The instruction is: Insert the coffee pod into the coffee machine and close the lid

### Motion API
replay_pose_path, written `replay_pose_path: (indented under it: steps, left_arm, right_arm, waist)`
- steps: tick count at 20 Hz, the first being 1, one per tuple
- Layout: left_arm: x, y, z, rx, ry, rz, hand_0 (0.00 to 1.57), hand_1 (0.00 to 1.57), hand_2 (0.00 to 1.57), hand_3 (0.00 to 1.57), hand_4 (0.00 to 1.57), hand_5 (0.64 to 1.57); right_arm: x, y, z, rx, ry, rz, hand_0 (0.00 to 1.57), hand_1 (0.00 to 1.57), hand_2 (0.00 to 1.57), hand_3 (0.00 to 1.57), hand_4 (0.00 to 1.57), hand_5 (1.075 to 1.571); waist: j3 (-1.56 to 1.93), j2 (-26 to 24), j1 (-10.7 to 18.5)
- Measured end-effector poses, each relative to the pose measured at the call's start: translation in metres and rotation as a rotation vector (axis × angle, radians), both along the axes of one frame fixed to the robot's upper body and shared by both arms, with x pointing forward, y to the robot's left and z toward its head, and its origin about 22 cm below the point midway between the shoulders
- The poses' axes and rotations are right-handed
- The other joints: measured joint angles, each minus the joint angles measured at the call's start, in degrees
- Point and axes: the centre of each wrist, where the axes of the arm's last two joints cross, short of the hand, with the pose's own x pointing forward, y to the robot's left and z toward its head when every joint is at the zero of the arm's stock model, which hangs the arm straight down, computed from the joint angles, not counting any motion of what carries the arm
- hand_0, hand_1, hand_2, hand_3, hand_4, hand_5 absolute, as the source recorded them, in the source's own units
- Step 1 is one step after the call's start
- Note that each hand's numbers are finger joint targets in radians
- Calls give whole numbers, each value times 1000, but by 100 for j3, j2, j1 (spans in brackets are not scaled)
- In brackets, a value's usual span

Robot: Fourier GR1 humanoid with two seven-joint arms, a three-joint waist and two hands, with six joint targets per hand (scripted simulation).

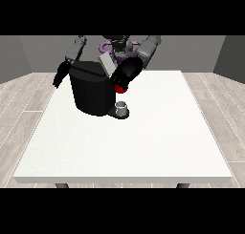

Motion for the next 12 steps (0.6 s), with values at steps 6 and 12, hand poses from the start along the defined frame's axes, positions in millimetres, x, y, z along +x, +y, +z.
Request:
replay_pose_path:
  steps: [6,12]
  left_arm:
    - [-2,3,6,42,-43,26,0,0,587,459,0,1571]
    - [-1,8,-1,47,-39,28,0,0,432,326,0,1571]
  right_arm:
    - [1,6,4,-20,-7,3,0,0,0,0,117,1571]
    - [0,0,-2,5,12,-4,0,0,0,0,133,1571]
  waist:
    - [6,81,-19]
    - [0,-29,46]
